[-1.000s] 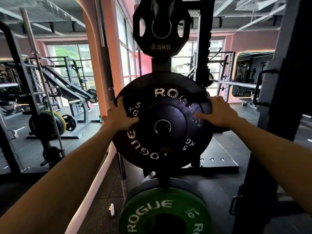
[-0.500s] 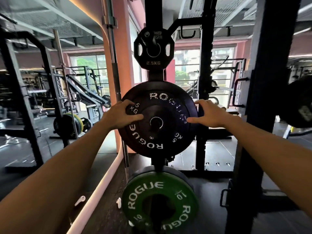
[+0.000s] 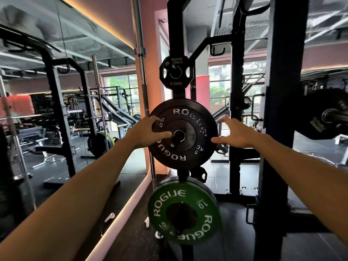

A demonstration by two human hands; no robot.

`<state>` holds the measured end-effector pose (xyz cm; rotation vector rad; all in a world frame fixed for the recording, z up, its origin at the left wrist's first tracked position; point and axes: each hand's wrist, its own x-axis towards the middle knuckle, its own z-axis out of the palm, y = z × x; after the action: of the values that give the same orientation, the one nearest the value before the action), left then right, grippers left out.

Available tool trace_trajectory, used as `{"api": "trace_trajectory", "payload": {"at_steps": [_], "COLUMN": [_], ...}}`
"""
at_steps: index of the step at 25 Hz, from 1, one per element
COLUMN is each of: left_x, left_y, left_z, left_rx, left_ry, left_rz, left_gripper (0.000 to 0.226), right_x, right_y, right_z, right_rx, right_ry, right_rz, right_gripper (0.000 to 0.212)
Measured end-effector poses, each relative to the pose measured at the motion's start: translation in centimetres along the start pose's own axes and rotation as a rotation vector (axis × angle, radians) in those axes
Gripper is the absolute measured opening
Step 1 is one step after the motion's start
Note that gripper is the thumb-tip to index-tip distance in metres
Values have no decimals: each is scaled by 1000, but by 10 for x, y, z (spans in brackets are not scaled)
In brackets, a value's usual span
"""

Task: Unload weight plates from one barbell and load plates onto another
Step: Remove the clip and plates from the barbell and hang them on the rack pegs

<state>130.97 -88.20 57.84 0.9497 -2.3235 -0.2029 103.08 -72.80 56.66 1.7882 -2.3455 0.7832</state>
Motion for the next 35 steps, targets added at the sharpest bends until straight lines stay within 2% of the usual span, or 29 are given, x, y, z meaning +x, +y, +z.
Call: {"api": "trace_trajectory", "payload": {"at_steps": [2,6,9,15,18,23,27,30,35], "left_x": [-27,-69,-84,-97,-91,-77,-62,-48,-8], "left_y": [19,73,117,223,275,385,448,479,501], "left_z": [1,11,22,54,81,137,181,201,219], "left_rx": [-34,-112,-127,-141,-151,-193,-219,-182,-118], "left_ry": [14,25,5,-47,-55,-66,-85,-77,-23], "left_rz": [15,30,48,147,156,137,89,72,35], "left_gripper": [73,69,81,74,79,87,81,86,69], "right_x": [-32,-105,-148,-222,-246,-271,-285,-283,-263], "right_y": [1,14,37,113,159,251,320,367,416], "right_z": [-8,-46,-71,-136,-165,-224,-257,-270,-272], "right_rx": [-6,-9,-59,-140,-125,-198,-111,-7,7], "right_ry": [-19,-4,19,75,98,197,181,161,133], "right_rz": [-10,25,56,170,190,198,219,249,292], "right_gripper": [112,93,88,88,87,74,64,57,60]}}
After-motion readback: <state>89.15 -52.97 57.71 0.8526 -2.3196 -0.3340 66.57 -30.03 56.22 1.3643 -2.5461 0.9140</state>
